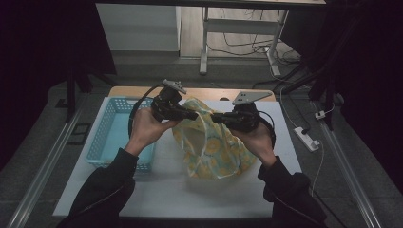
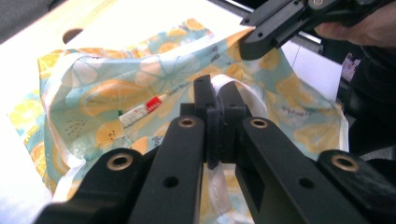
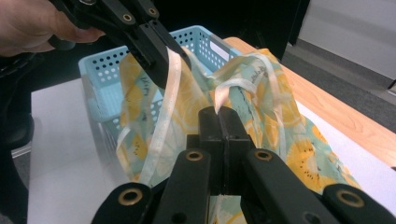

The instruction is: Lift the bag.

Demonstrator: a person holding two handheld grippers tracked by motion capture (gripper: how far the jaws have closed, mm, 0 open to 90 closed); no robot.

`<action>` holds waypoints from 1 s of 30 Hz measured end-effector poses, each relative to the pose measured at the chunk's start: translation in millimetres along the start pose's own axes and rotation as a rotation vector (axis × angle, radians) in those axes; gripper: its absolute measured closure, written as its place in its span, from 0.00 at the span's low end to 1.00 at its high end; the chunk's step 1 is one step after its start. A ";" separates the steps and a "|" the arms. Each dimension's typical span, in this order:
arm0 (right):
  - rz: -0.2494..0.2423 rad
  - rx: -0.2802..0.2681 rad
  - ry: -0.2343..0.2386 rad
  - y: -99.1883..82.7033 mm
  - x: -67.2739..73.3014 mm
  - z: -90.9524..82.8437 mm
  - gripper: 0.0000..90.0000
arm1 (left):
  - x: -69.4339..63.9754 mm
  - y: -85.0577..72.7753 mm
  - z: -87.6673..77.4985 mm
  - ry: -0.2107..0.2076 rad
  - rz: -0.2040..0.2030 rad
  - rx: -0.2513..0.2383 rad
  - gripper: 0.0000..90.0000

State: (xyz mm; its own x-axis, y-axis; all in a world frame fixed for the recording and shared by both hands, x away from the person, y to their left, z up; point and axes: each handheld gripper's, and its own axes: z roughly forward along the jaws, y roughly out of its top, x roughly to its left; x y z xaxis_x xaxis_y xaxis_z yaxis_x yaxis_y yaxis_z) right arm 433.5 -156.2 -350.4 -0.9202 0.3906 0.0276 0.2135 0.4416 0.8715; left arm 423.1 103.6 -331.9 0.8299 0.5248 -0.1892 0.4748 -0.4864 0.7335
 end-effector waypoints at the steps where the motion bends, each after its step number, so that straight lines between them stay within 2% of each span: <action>1: -0.003 -0.002 -0.001 2.6 -0.2 -0.5 1.00 | 0.4 2.2 -2.1 0.001 0.002 -0.004 0.99; 9: -0.016 -0.023 -0.004 25.4 -1.9 -6.3 1.00 | 4.6 18.7 -16.4 -0.011 0.001 -0.044 1.00; 15: -0.030 -0.034 -0.016 45.0 -5.3 -13.0 1.00 | 9.3 32.7 -28.5 0.004 -0.016 -0.071 1.00; 20: -0.023 -0.060 -0.009 61.8 -9.1 -20.0 1.00 | 11.7 47.1 -41.1 0.033 -0.019 -0.096 1.00; 30: -0.023 -0.092 -0.037 96.4 -17.9 -29.3 1.00 | 17.0 76.9 -59.5 0.072 -0.022 -0.154 1.00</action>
State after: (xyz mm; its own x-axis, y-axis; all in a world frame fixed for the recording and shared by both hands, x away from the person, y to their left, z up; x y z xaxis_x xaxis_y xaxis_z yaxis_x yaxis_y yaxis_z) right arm 460.9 -144.3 -252.5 -0.9112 0.4119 -0.0096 0.1602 0.3756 0.9128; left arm 456.3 116.7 -239.8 0.7944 0.5851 -0.1631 0.4373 -0.3646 0.8221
